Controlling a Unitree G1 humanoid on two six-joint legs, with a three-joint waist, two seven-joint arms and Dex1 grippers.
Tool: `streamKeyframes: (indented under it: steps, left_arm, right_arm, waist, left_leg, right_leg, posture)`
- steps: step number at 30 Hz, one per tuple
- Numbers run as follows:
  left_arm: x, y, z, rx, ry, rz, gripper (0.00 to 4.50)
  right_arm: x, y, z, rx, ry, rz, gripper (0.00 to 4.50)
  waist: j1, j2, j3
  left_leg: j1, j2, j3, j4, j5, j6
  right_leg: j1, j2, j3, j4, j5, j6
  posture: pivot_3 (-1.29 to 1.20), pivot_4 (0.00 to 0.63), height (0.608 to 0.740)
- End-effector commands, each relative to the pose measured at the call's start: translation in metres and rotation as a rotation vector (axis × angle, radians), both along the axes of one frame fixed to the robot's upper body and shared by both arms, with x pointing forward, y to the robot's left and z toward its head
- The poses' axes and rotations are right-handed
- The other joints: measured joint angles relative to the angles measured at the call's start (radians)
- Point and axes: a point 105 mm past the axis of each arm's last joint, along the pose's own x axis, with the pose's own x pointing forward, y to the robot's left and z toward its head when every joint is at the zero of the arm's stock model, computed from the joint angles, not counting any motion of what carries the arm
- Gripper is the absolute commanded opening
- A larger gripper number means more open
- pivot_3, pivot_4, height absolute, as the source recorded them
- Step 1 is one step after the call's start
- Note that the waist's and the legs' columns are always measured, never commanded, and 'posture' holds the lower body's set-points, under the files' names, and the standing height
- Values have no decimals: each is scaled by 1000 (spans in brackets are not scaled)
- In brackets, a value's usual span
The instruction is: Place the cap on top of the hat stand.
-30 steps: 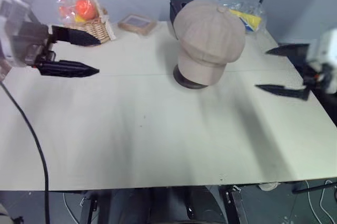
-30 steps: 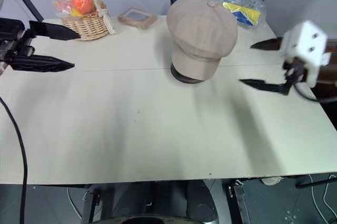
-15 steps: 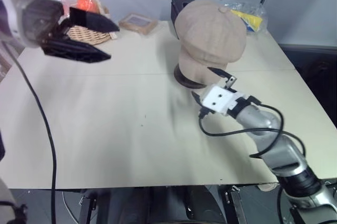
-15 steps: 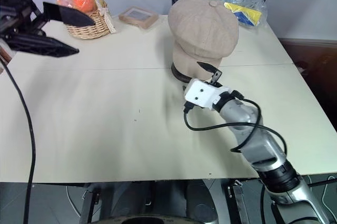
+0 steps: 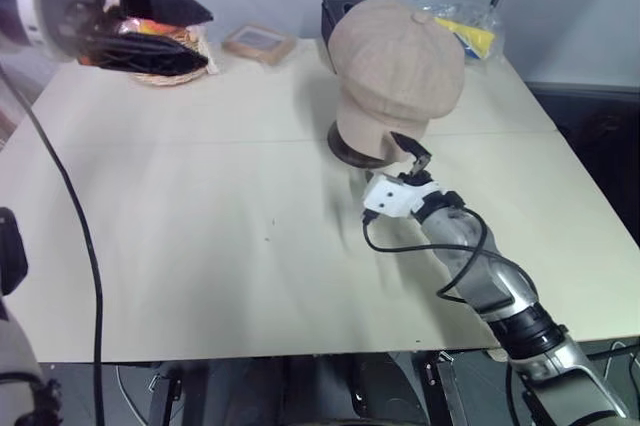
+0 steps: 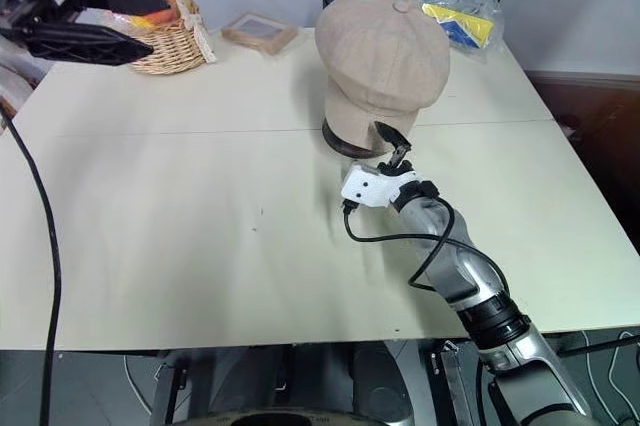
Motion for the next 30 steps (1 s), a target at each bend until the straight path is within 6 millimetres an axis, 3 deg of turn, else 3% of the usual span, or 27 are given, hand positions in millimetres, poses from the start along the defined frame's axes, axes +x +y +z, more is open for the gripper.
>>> streamKeyframes:
  steps: [1,4,11,15,19,25,30]
  left_arm:
    - [-7,1,15,-16,-66,-5,4452]
    - [-6,1,12,-11,-65,-6,4500]
    - [-8,1,9,-1,-60,-10,4500]
    - [-8,3,5,3,-57,-4,4500]
    - [-9,3,4,3,-57,-5,4500]
    - [-8,3,2,-3,-61,-5,4500]
    - [-9,3,2,-8,-63,-7,4500]
  right_arm:
    - [8,2,13,-35,-111,-7,4500]
    - [16,-5,12,-36,-160,-51,3611]
    - [19,-6,27,-46,-272,-68,102]
    - [7,-6,48,-133,-360,13,40]
    - [-1,-20,63,-199,-356,78,40]
    - [-3,-30,62,-186,-275,134,40]
    - [2,-24,50,-136,-203,129,40]
  waist:
    - [1,0,0]
    - [0,0,0]
    - [-3,0,0]
    - [-11,0,0]
    - [-16,-1,0]
    - [-24,-1,0]
    - [-24,-1,0]
  left_leg:
    - [0,0,0,0,0,0]
    - [0,0,0,0,0,0]
    - [0,-1,0,0,0,0]
    - [0,-2,0,0,0,0]
    - [0,-3,-1,0,0,0]
    - [0,-2,-1,0,0,0]
    - [0,-2,-1,0,0,0]
  right_leg:
    - [0,0,0,0,0,0]
    - [0,0,0,0,0,0]
    - [0,0,0,1,0,0]
    - [0,0,0,1,0,0]
    - [0,0,0,1,0,0]
    - [0,1,0,1,0,0]
    - [0,1,0,1,0,0]
  posture:
    - [0,150,740]
    - [0,150,740]
    - [0,150,740]
    - [0,150,740]
    - [0,150,740]
    - [0,150,740]
    - [0,150,740]
